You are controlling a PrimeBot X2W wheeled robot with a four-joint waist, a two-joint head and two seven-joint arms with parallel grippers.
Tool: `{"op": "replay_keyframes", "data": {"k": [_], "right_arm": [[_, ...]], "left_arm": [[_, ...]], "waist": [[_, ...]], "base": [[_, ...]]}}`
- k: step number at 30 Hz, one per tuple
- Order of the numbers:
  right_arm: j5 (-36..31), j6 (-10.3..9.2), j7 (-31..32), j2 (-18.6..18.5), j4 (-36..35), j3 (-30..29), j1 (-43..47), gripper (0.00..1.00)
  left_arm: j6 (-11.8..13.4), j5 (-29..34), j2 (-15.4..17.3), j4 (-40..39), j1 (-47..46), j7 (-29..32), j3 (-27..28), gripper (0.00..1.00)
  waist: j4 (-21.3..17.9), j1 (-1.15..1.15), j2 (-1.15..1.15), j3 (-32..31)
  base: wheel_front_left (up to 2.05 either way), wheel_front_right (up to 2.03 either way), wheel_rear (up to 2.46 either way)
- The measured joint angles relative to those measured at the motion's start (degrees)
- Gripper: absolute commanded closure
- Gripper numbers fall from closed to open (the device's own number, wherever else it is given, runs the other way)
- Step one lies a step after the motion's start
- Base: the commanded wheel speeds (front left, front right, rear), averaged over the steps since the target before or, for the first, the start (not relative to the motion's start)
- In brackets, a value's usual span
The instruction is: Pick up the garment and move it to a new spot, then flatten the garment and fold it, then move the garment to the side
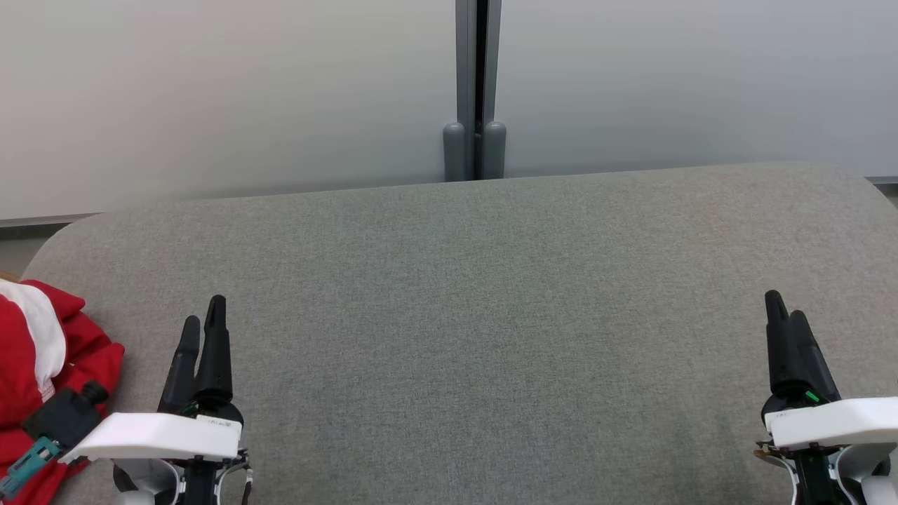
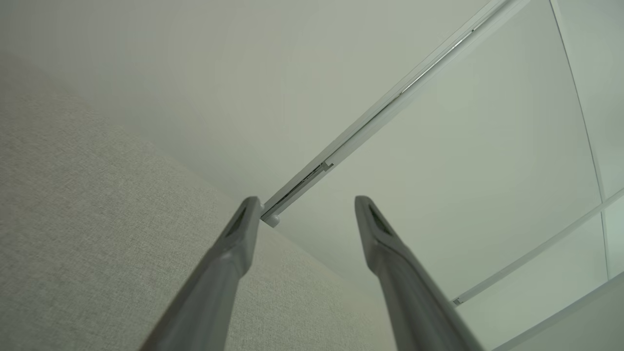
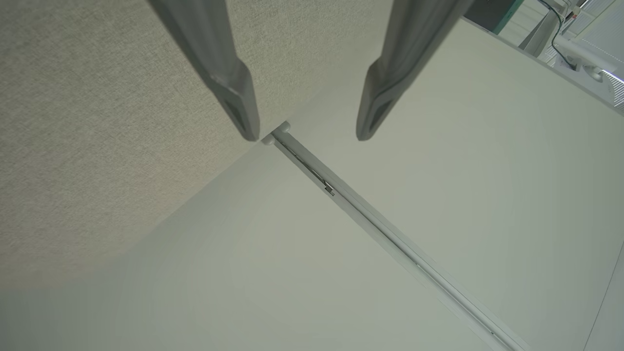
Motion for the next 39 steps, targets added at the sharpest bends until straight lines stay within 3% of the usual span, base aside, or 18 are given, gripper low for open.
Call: {"op": "replay_keyframes", "data": {"k": [16, 39], "right_arm": [[-15.39, 0.01, -1.04, -0.33, -0.2, 2.27, 1.04, 0.0], [-31.21, 0.01, -2.29, 0.31, 1.05, 2.98, 3.13, 0.0]], "left_arm": [[1.68, 16.12, 1.53, 0.65, 1.31, -2.82, -1.45, 0.0], [3.71, 31.03, 2.72, 5.25, 2.72, -6.28, -3.42, 0.0]], "waist": [[0.14, 0.0, 0.0, -0.8], [0.37, 0.0, 0.0, -2.1]], "base": [[0.0, 0.0, 0.0], [0.0, 0.0, 0.0]]}}
